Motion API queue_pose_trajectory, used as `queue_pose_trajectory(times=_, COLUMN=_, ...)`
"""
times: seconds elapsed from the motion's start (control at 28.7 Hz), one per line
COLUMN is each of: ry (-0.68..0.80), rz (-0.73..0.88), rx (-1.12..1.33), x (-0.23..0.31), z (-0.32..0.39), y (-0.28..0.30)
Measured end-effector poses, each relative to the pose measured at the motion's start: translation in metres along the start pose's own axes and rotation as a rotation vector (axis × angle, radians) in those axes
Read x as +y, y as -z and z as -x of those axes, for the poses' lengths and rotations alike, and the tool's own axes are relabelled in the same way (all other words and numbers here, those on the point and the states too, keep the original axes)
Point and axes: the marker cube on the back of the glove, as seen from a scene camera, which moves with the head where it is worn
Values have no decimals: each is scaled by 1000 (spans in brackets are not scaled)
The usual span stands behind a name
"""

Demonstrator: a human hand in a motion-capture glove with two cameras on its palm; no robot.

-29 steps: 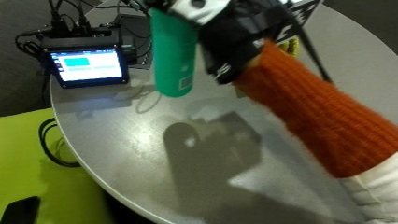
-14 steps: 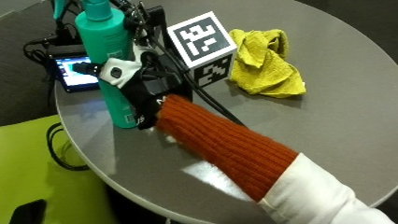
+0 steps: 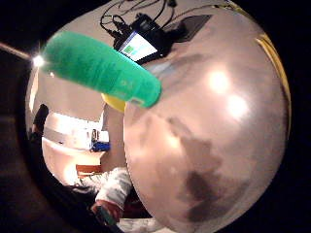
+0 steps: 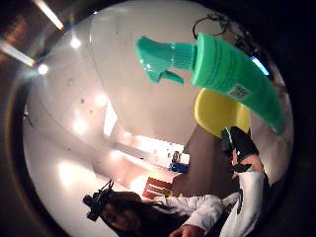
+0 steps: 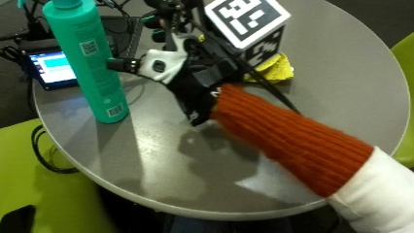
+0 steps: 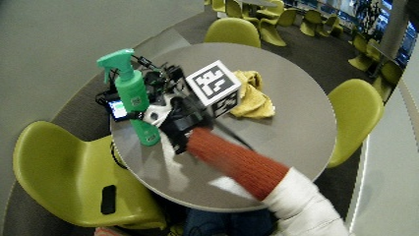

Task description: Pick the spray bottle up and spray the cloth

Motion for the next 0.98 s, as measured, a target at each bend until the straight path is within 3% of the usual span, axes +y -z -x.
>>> queue_pose_trajectory(times=0.17, ry=48, rz=12, rx=-43, x=25, z=27, y=18)
queue_pose_trajectory(times=0.38, ry=27, rz=-18, rx=154, x=70, z=23, y=77)
queue_pose_trajectory(times=0.73, ry=-158, rz=-34, rx=673, x=140, z=-38, y=155)
queue_pose_trajectory(times=0.98, ry=-257, rz=-55, rx=738, x=171, z=-55, y=169)
